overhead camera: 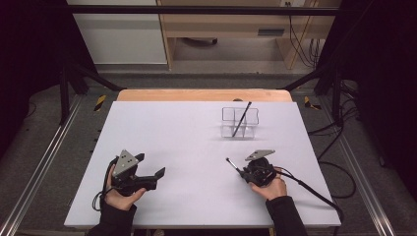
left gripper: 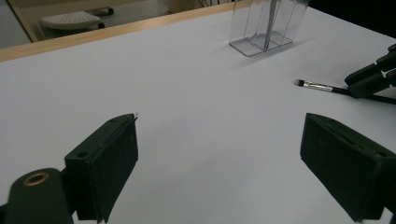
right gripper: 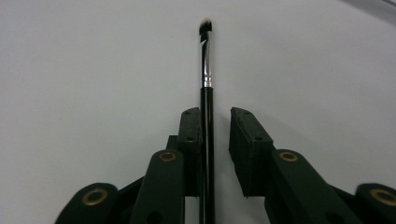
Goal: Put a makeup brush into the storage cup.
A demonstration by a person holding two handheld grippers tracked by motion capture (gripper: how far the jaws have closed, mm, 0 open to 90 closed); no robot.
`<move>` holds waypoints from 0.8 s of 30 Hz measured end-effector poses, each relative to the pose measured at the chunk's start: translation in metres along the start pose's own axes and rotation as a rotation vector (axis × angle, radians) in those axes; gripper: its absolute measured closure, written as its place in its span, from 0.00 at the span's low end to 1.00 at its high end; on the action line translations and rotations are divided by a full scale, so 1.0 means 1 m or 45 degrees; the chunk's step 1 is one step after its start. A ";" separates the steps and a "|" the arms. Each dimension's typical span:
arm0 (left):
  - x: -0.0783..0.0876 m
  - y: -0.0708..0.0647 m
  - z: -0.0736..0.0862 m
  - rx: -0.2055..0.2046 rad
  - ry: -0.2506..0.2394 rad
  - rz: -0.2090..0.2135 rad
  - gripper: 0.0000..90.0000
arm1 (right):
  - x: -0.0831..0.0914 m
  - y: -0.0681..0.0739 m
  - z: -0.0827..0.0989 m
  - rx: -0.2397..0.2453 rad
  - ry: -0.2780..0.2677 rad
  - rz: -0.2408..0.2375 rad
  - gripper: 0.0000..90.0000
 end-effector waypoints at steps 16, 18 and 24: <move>-0.002 0.000 0.001 -0.004 0.011 0.000 0.11 | 0.023 -0.004 -0.025 0.075 0.015 0.013 0.63; -0.001 0.000 0.001 -0.005 0.011 0.001 0.11 | 0.024 -0.003 -0.029 0.093 0.048 0.005 0.62; -0.002 0.000 0.001 -0.003 0.015 0.002 0.11 | 0.024 -0.005 -0.040 0.128 0.142 0.005 0.60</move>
Point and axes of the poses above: each handheld gripper's, and its own axes: x roughly backward along the jaws, z roughly out of its underside, y roughly to its left, the point moved 2 cm from there along -x, roughly forward along the jaws, and after that the axes turned 14 degrees about x, right-handed, at the moved point
